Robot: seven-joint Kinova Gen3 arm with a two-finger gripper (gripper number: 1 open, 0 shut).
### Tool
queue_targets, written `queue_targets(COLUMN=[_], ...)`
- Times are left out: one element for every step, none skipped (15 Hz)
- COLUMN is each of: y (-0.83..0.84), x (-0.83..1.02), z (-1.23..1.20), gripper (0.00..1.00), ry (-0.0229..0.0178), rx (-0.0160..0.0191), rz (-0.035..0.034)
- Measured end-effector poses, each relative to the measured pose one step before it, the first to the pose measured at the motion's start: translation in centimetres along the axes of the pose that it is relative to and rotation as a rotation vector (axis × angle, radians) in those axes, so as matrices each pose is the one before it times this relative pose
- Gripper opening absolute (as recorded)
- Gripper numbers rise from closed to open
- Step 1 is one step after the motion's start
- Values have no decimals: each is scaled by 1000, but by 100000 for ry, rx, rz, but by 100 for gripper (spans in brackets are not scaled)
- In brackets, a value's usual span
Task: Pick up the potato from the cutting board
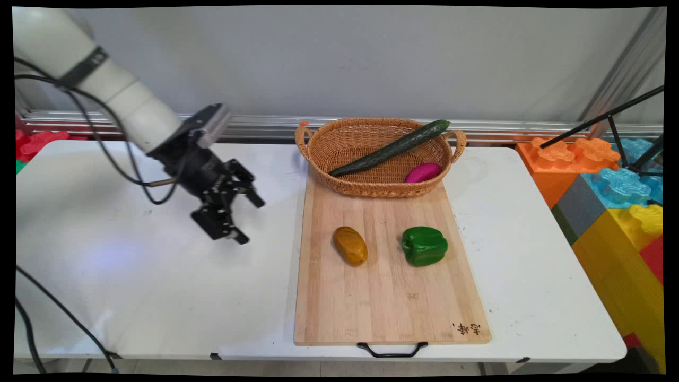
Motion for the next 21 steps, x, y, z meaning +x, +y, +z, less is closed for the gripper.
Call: queue_targets(y=[-537, -575, -434, -532, -487, -684, -622, -674, -537, -566, -469, -360, -321, -244, -231, -171, -158, -213, -165, -138, -139], x=[864, 860, 664, 791, 616, 816, 548, 488, 310, 264, 187, 106, 65, 44, 34, 19, 19, 12, -6, 1, -2], z=[912, 1053, 914, 1199, 1059, 1430, 1081, 1199, 968, 1077, 992, 777, 847, 665, 724, 630, 496, 519, 433, 321, 374], gripper=[100, 100, 100, 100, 100, 100, 100, 100, 100, 100, 100, 100, 100, 100, 100, 100, 100, 100, 100, 100, 100], ry=[1193, 1184, 883, 1156, 970, 1323, 811, 569, 216, -49, -193, -219, -327, -266, -373, -336, -299, -344, -370, -264, -275], rx=[-69, -50, -165, -104, -27, 235, 613, 723, 636, 332, 159, 64, -217, -270, -580, -638, -573, -586, -651, -523, -783], rz=[4113, 4562, 3924, 5194, 4272, 5575, 3986, 4404, 3749, 4657, 4653, 3913, 4442, 3659, 4177, 3879, 3103, 3319, 2804, 2106, 2324])
